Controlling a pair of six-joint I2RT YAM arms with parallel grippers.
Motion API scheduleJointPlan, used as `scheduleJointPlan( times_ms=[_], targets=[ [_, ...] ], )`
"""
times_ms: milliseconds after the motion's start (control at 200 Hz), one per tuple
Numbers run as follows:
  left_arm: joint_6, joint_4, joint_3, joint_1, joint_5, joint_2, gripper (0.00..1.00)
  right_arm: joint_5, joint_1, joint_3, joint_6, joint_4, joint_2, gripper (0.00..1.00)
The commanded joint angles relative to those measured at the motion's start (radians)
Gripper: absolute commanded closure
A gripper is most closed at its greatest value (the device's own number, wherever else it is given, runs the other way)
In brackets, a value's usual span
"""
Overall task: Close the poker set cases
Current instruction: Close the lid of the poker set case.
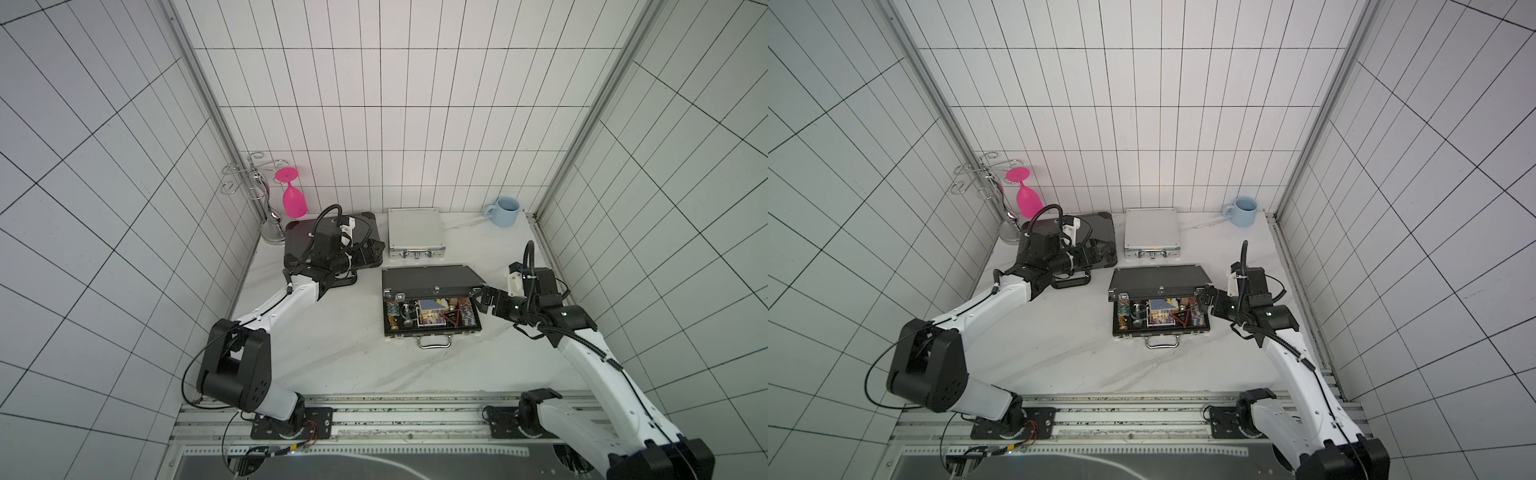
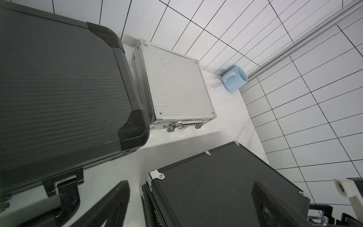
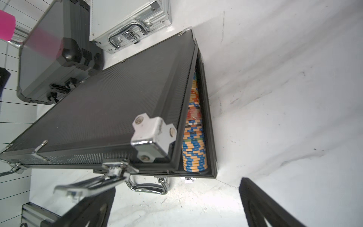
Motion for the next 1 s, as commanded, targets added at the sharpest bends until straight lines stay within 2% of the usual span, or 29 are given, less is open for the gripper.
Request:
scheduleJointPlan(
  times_ms=[0,205,575,800,994],
  targets=[
    [-0.006,-0.002,0.007,0.001,-0.026,0.028,0.03,0.102,0.005,0.155,-0.026,-0.049,0.011,0.0],
    [0.012,-0.019,0.01,0.0,-0.043,0.036,0.03,0.153,0.006,0.137,-0.002,-0.019,-0.035,0.0],
    [0.002,-0.011,0.013,0.0,-0.028,0.051,0.03,0.159,0.005,0.309,-0.069,-0.131,-0.012,0.0],
    [0.02,-0.03,0.005,-0.022,-0.032,0.042,0.03,0.067,0.01,0.213,-0.063,-0.069,0.036,0.0],
    [0.08,-0.111,0.021,-0.138,-0.117,0.037,0.03,0.028,0.039,0.107,-0.055,-0.006,0.064,0.0]
  ],
)
